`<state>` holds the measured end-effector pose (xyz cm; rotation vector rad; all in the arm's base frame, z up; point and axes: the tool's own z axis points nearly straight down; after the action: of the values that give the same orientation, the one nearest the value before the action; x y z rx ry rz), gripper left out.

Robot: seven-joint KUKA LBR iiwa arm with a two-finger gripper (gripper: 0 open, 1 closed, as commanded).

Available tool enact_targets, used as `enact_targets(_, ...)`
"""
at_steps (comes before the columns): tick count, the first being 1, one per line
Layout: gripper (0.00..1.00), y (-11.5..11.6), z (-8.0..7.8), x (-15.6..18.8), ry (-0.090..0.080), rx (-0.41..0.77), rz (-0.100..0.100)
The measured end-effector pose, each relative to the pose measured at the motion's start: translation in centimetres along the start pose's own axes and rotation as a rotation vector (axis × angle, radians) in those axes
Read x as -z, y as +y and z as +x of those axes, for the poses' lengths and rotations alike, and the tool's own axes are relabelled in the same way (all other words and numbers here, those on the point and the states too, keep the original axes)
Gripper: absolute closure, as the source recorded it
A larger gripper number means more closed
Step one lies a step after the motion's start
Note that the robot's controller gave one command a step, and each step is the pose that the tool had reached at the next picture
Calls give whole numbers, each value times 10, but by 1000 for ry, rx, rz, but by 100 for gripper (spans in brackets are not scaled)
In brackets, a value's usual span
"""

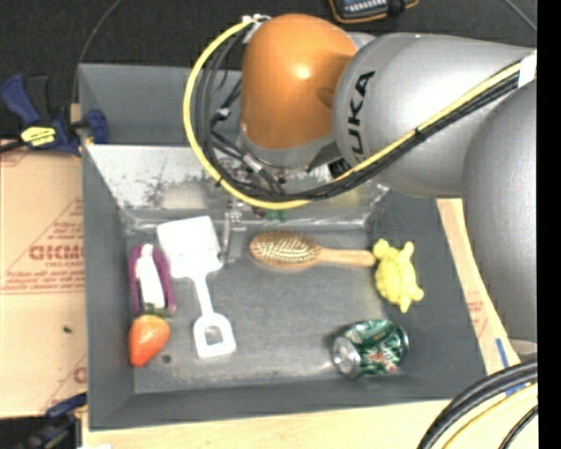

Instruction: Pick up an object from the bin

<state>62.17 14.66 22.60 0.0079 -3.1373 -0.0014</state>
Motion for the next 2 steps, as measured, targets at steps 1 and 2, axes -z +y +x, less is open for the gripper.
enact_targets(1, 0, -1, -2, 5, -8, -4, -1)
enact_targets(2, 0, 9, 34, -110, -11, 670, 2)
